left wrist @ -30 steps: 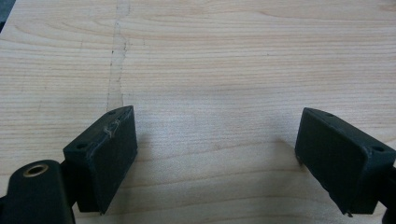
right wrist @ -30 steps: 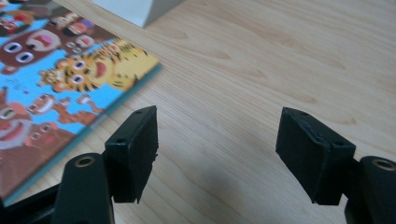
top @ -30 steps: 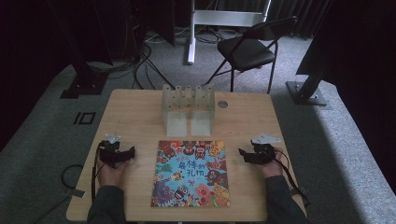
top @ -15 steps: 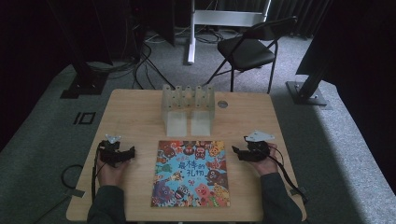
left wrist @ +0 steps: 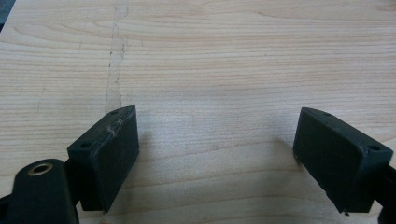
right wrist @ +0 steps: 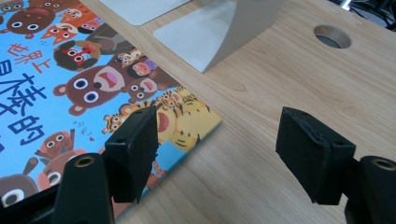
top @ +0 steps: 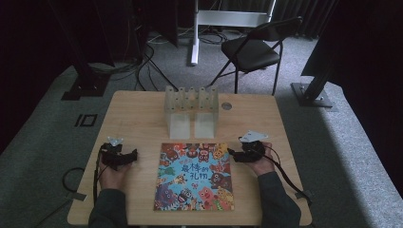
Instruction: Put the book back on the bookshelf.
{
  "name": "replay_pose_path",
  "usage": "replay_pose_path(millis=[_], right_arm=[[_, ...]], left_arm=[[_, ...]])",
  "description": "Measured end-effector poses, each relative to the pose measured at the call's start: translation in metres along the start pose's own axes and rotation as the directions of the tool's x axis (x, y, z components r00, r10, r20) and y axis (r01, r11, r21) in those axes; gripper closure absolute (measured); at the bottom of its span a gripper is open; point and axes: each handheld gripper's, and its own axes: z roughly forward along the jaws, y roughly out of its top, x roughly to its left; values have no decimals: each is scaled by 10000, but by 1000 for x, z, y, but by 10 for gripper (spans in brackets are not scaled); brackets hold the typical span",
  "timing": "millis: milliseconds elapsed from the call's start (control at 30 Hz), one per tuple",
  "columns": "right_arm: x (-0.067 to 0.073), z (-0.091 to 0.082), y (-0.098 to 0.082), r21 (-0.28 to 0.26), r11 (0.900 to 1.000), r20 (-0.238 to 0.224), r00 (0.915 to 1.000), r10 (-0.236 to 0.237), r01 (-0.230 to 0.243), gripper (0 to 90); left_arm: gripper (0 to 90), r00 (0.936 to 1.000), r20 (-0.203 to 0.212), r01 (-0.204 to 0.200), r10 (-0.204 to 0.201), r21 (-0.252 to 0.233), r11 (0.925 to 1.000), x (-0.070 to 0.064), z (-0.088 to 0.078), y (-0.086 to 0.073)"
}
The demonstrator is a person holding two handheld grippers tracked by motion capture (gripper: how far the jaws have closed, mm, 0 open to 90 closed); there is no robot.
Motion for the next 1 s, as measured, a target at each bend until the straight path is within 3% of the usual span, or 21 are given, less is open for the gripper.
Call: replay_pose_path(millis=[133,200,333,467,700,900,1000], right_arm=[[2,5,4,4,10000,-225,9997,-39,39,293],[3,8,7,-10,10000,-301,9995,-83,83,290],[6,10,13,-174,9998,-472,9988,-100,92,278],[7,16,17,-40,9999,-586,9981,-163,161,262],[9,32,19,-60,9998,-1018,9947,173,-180,247],[6,49,12,382,9981,-1049,9932,513,-475,251],[5,55,10,461,9969,-1133,9912,688,-640,251]], left_arm=[[154,9998,139,-133,133,-20,9999,-1,0,0],[153,9970,546,-559,554,81,9984,-4,-2,0],[152,9915,918,-927,922,6,9957,-8,-1,0],[152,9909,948,-961,961,-42,9954,-7,-1,-1],[152,9907,952,-969,968,-35,9953,-7,-1,-1],[156,9920,871,-908,909,-58,9959,-9,-2,-1],[233,9898,1034,-990,983,18,9951,-12,-5,-1]])
